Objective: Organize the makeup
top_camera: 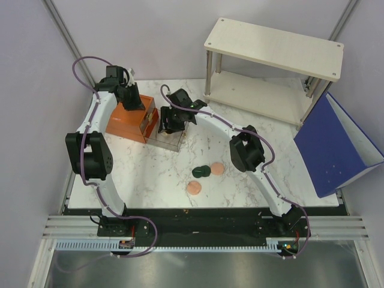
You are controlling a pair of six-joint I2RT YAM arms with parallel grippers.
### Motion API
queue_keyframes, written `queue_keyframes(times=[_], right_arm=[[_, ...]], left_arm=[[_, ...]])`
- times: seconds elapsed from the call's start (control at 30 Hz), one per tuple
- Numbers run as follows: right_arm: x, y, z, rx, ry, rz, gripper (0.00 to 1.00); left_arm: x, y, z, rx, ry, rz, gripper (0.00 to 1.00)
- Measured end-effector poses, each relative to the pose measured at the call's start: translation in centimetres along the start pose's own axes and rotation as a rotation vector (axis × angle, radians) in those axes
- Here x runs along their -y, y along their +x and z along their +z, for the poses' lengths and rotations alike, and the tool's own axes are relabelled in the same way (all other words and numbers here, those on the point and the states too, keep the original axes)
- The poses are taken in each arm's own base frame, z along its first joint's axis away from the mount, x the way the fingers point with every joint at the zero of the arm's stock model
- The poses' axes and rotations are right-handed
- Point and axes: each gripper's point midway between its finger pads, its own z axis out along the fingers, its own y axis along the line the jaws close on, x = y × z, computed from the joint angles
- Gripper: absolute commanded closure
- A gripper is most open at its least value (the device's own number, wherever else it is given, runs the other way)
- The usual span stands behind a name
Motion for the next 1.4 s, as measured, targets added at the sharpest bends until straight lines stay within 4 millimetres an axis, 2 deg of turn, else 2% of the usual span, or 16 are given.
queue_keyframes(times=[0.03, 0.13, 0.3, 0.43, 0.57, 0.7, 0.8, 0.9, 0.97, 1.03, 1.23, 1.27, 1.33, 1.4], right_arm=[[0.0, 0.0, 0.0, 0.0, 0.0, 0.0, 0.43], [0.0, 0.0, 0.0, 0.0, 0.001, 0.003, 0.33], [0.2, -0.2, 0.0, 0.006, 0.007, 0.01, 0.22], [0.1, -1.1, -0.5, 0.032, 0.003, 0.012, 0.21], [-0.1, -2.4, -1.9, 0.064, -0.006, 0.019, 0.22], [0.2, -4.1, -5.7, 0.115, 0.005, 0.026, 0.23], [0.6, -5.0, -10.2, 0.156, 0.022, 0.014, 0.24], [1.4, -4.8, -14.9, 0.179, 0.057, -0.024, 0.25], [2.2, -2.9, -17.1, 0.152, 0.085, -0.061, 0.25], [3.3, 0.0, -17.8, 0.087, 0.116, -0.083, 0.25], [9.0, 13.5, -15.7, -0.284, 0.249, -0.106, 0.25], [9.6, 15.1, -15.6, -0.333, 0.265, -0.106, 0.25], [10.3, 17.4, -15.5, -0.404, 0.288, -0.11, 0.25], [10.5, 18.0, -15.3, -0.423, 0.295, -0.112, 0.26]], left_arm=[[0.0, 0.0, 0.0, 0.0, 0.002, 0.0, 0.97], [0.1, -0.2, 0.1, 0.002, 0.006, 0.0, 0.97], [0.1, -0.3, 0.3, 0.001, 0.011, 0.0, 0.97], [0.2, -0.4, 0.3, 0.0, 0.013, 0.0, 0.97], [0.2, -0.4, 0.3, 0.001, 0.013, 0.0, 0.97], [0.2, -0.4, 0.3, 0.001, 0.013, 0.0, 0.97], [0.2, -0.4, 0.3, 0.001, 0.014, 0.0, 0.97], [0.2, -0.4, 0.3, 0.001, 0.014, 0.0, 0.97], [0.2, -0.4, 0.3, 0.001, 0.014, 0.0, 0.97], [0.2, -0.4, 0.3, 0.001, 0.014, 0.0, 0.97], [0.2, -0.4, 0.3, 0.001, 0.014, 0.0, 0.97], [0.2, -0.4, 0.3, 0.001, 0.014, 0.0, 0.97], [0.2, -0.4, 0.4, 0.001, 0.014, 0.0, 0.97], [0.2, -0.4, 0.4, 0.001, 0.015, 0.0, 0.97]])
